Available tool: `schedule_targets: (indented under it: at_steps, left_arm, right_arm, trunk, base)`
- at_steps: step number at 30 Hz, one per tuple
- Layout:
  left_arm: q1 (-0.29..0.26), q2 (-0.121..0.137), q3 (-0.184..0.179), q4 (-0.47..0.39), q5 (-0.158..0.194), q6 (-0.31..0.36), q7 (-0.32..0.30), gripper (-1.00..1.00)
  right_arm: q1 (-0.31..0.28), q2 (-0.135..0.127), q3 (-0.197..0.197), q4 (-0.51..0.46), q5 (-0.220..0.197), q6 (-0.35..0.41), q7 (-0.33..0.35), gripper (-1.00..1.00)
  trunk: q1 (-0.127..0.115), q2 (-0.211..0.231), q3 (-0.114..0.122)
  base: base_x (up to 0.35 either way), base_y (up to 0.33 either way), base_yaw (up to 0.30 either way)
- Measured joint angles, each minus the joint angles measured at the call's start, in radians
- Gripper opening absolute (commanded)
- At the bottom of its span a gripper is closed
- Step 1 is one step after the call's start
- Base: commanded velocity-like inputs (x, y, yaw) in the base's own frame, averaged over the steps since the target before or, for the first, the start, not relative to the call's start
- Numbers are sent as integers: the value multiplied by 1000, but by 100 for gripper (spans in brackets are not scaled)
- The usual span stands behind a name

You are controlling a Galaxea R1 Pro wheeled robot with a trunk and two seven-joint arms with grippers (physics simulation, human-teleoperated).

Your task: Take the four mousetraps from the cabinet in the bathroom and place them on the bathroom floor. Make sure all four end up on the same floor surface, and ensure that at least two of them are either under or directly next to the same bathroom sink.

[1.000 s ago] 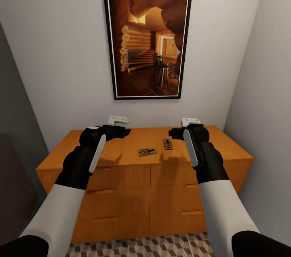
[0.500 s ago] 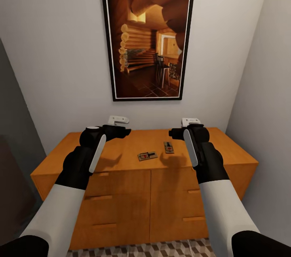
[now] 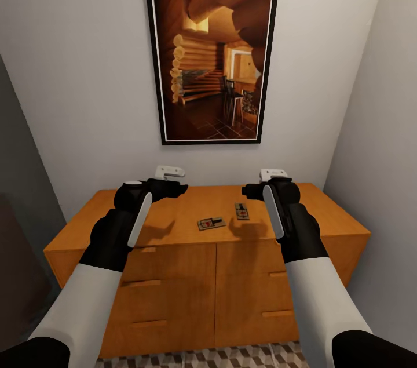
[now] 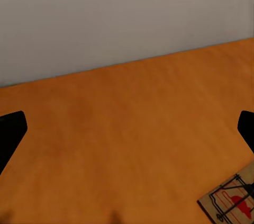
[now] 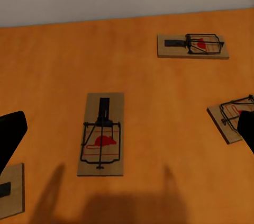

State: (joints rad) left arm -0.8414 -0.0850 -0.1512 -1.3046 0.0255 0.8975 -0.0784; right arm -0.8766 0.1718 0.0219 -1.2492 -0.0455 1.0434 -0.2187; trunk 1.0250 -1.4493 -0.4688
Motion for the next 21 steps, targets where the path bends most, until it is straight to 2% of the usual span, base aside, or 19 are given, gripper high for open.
schedule_targets:
  at_steps: [21]
  left_arm:
    - [0, -1, -1, 0, -1, 1, 2, 100]
  right_arm:
    - [0, -1, 0, 0, 1, 0, -2, 100]
  trunk:
    - [0, 0, 0]
  base:
    - [0, 0, 0]
